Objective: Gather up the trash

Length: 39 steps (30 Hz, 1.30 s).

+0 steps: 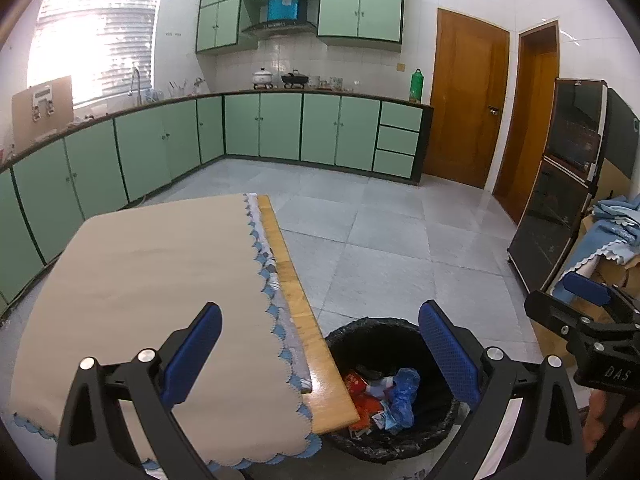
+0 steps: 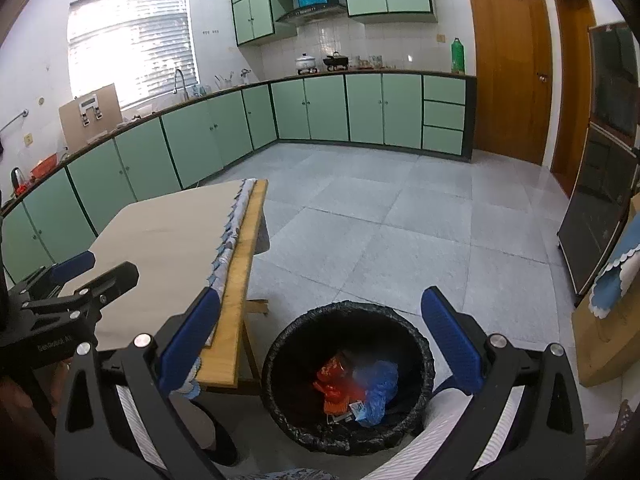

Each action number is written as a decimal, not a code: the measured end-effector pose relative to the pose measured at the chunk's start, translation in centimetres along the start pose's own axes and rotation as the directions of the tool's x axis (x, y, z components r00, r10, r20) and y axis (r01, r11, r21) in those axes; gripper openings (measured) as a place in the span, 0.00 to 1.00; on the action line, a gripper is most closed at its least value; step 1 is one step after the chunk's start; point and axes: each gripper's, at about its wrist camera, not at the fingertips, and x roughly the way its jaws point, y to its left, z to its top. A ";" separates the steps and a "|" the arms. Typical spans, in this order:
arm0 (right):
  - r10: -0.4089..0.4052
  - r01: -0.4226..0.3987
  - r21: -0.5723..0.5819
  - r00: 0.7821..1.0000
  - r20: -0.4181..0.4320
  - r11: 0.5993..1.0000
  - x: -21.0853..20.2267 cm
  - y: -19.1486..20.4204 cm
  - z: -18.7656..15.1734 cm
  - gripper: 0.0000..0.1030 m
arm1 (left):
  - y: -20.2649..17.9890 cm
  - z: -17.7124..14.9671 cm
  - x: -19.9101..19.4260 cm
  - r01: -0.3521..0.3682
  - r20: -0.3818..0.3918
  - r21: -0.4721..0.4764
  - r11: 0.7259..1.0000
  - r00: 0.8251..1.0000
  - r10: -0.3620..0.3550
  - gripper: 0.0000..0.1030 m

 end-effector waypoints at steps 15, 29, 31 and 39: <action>0.022 -0.021 -0.010 0.998 0.058 1.000 -1.9 1.0 0.1 0.95 | 0.2 0.0 -2.5 -0.011 0.060 0.004 1.000 0.998 0.010 0.94; 0.029 -0.027 -0.027 0.996 0.080 0.999 -2.4 1.4 -0.3 0.95 | 0.6 -0.2 -3.4 -0.027 0.080 0.000 1.000 0.996 0.027 0.94; 0.031 -0.029 -0.028 0.996 0.082 0.999 -2.4 1.5 -0.3 0.95 | 0.6 -0.2 -3.5 -0.029 0.081 -0.001 1.000 0.996 0.028 0.94; 0.034 -0.031 -0.040 0.996 0.088 0.999 -2.4 2.0 -0.3 0.95 | 0.8 -0.2 -3.7 -0.030 0.085 -0.005 1.000 0.996 0.030 0.94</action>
